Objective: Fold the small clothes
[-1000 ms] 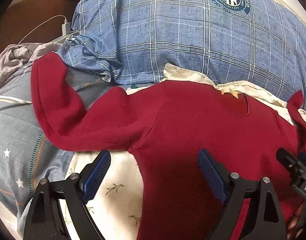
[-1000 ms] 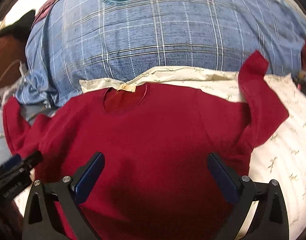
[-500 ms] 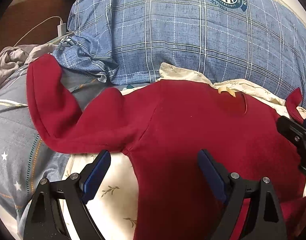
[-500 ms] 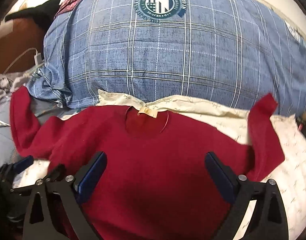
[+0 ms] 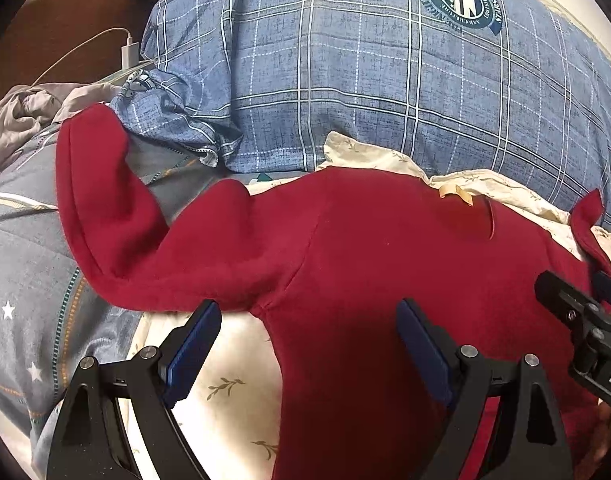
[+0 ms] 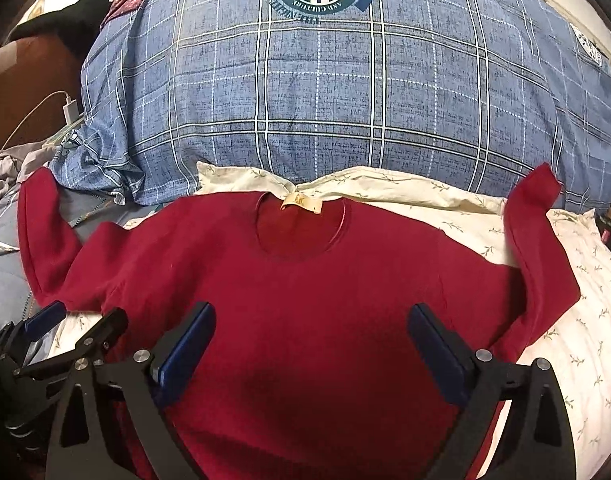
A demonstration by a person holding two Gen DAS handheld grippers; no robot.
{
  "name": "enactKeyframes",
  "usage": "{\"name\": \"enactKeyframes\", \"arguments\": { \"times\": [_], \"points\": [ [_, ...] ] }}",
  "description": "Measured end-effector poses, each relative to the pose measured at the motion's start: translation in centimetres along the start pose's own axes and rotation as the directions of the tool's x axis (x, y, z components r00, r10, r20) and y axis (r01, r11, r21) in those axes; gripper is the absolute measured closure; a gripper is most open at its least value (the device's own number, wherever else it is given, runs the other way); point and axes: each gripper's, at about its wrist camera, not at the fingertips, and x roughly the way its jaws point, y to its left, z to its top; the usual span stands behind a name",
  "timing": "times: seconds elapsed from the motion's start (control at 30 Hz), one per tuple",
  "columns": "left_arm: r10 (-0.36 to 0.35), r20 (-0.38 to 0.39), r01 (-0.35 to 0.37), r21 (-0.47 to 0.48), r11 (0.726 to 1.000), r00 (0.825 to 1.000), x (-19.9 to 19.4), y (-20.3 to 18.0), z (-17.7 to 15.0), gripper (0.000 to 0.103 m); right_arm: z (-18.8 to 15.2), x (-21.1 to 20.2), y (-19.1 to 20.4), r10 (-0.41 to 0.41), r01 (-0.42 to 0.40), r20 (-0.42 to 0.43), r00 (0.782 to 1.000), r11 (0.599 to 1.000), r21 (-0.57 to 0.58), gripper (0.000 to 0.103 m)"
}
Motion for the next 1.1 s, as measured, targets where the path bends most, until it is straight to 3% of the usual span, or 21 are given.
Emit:
{"name": "enactKeyframes", "arguments": {
  "times": [1.1],
  "points": [
    [0.041, -0.001, -0.041, 0.011, 0.999, 0.999, 0.6, -0.1, 0.0, 0.014, -1.2, 1.9, 0.5, -0.002, 0.001, -0.078, 0.997, 1.000, -0.010, 0.005]
  ]
}}
